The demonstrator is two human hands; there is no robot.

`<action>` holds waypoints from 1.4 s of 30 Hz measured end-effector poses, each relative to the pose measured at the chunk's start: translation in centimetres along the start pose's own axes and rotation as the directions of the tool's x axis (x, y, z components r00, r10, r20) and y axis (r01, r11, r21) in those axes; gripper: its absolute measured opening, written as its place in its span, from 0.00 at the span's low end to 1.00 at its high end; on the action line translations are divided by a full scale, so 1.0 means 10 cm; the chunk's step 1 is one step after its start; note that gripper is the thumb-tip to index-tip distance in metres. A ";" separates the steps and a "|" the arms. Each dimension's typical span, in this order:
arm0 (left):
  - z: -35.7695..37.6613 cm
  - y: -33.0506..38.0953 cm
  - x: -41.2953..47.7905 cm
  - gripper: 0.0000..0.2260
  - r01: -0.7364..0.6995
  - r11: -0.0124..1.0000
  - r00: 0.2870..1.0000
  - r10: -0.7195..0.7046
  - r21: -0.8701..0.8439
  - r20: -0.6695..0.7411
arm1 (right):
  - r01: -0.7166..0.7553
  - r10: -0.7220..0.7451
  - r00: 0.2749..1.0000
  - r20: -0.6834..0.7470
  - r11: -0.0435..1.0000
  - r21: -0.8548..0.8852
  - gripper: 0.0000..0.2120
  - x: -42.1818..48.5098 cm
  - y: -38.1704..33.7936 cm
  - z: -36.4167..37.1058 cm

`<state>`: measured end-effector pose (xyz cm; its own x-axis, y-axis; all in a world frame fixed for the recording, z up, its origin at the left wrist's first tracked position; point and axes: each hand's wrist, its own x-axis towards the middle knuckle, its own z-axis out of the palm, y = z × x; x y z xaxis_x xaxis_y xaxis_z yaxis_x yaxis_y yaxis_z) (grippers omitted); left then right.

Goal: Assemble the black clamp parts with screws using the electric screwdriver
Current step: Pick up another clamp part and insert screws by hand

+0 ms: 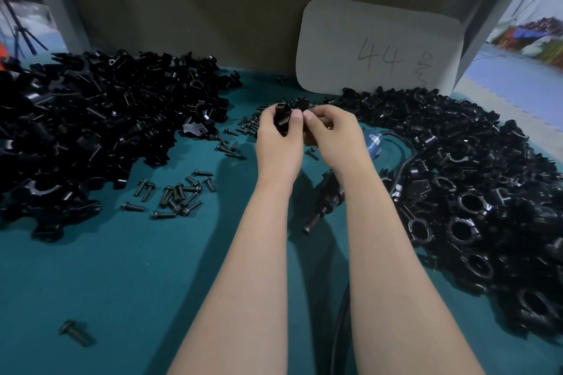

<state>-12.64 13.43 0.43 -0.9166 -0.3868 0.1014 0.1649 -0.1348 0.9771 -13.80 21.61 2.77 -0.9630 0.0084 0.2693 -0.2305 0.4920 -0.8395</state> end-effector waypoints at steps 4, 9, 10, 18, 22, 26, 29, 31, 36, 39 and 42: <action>-0.02 0.00 0.01 0.13 0.012 0.999 0.997 -0.009 -0.051 0.073 | -0.008 -0.005 0.995 0.104 0.993 0.118 0.08 0.01 0.02 -0.09; -0.01 0.01 0.02 0.14 -0.037 0.999 0.994 0.036 0.002 0.100 | -0.034 0.010 0.990 0.137 0.984 0.172 0.08 -0.02 0.02 -0.11; -0.02 0.01 0.02 0.14 -0.055 0.998 0.994 0.053 0.023 0.099 | -0.037 0.013 0.991 0.130 0.982 0.185 0.08 -0.02 0.01 -0.11; -0.03 0.00 0.00 0.11 -0.104 0.994 0.991 0.100 0.043 0.089 | -0.042 0.015 0.994 0.106 0.965 0.259 0.09 -0.06 -0.04 -0.13; -0.03 0.00 -0.01 0.12 -0.123 0.991 0.991 0.120 0.053 0.059 | -0.053 0.023 0.994 0.109 0.958 0.282 0.11 -0.06 -0.06 -0.11; -0.03 0.00 -0.02 0.12 -0.141 0.986 0.990 0.139 0.086 0.026 | -0.080 0.058 0.994 0.097 0.967 0.244 0.10 -0.05 -0.07 -0.08; -0.03 0.01 -0.02 0.14 -0.122 0.984 0.991 0.127 0.132 -0.032 | -0.113 0.102 0.993 0.064 0.971 0.213 0.08 -0.02 -0.06 -0.09; -0.02 0.02 -0.03 0.14 -0.103 0.987 0.992 0.111 0.119 -0.062 | -0.133 0.136 0.991 0.003 0.966 0.221 0.09 0.01 -0.07 -0.12; -0.02 0.03 -0.01 0.11 0.004 0.996 1.000 -0.006 -0.087 -0.028 | -0.033 0.073 0.987 -0.142 0.963 0.267 0.12 0.04 -0.08 -0.12; -0.05 0.05 0.01 0.10 0.193 0.901 0.981 -0.185 -0.388 0.058 | -0.035 0.075 0.989 -0.128 0.956 0.292 0.12 0.05 -0.08 -0.11; -0.08 0.05 0.04 0.14 0.279 0.837 0.960 -0.253 -0.471 0.120 | -0.066 0.112 0.989 -0.098 0.919 0.388 0.11 0.05 -0.09 -0.12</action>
<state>-12.61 12.50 0.84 -0.9654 -0.2277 -0.1271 0.0536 -0.6501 0.7579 -13.92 22.18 4.22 -0.9646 0.1483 0.2182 -0.2025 0.1142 -0.9726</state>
